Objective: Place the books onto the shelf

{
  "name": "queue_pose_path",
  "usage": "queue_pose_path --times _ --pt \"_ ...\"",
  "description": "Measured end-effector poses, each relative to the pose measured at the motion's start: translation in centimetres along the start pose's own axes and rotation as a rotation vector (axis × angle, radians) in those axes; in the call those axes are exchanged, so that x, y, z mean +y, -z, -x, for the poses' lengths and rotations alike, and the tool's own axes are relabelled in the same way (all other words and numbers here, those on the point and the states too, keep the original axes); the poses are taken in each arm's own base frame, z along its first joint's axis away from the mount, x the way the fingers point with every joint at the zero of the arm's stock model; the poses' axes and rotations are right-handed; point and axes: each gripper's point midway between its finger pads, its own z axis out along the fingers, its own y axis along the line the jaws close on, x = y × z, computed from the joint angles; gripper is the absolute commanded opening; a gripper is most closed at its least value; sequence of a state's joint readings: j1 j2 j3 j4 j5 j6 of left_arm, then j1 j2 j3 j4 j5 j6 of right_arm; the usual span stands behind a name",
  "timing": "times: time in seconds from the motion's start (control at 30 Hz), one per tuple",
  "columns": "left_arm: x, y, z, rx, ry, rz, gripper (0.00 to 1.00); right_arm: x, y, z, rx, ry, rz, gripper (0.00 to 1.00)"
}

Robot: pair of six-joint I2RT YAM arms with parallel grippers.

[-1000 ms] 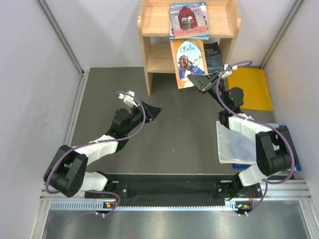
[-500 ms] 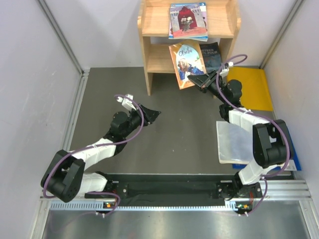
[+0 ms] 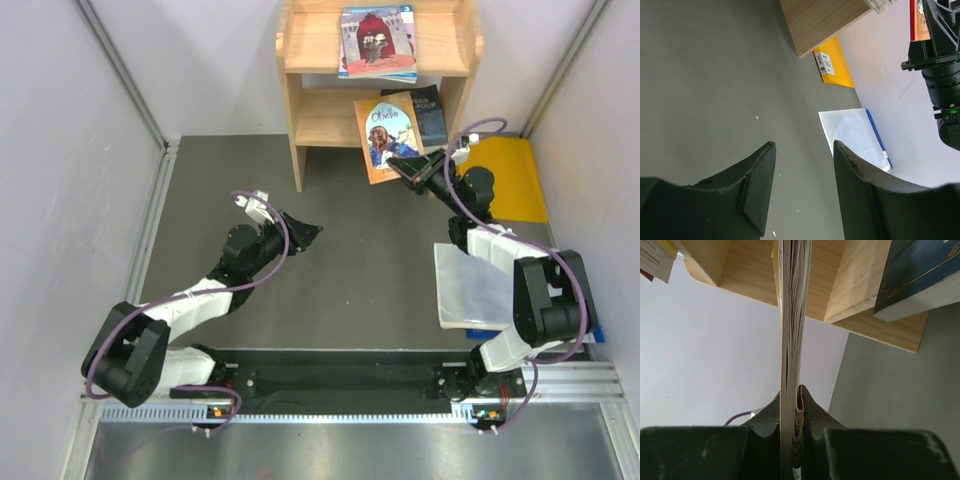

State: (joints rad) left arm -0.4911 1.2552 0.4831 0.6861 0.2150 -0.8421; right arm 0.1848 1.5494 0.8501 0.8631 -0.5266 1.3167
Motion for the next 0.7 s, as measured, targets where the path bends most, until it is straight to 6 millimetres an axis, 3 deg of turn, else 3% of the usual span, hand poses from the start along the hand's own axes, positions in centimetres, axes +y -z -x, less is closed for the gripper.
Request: queue_pose_path --times 0.23,0.43,0.7 --pt "0.1 0.1 -0.1 0.005 0.001 0.005 0.55 -0.2 0.0 1.4 -0.027 -0.007 -0.023 0.0" --pt "0.1 0.1 -0.1 0.006 0.002 0.006 0.55 0.6 -0.7 4.1 -0.077 0.011 -0.013 0.0" --pt "0.2 0.1 -0.3 0.012 0.003 0.007 0.54 -1.5 -1.8 5.9 -0.118 0.001 -0.093 0.01"
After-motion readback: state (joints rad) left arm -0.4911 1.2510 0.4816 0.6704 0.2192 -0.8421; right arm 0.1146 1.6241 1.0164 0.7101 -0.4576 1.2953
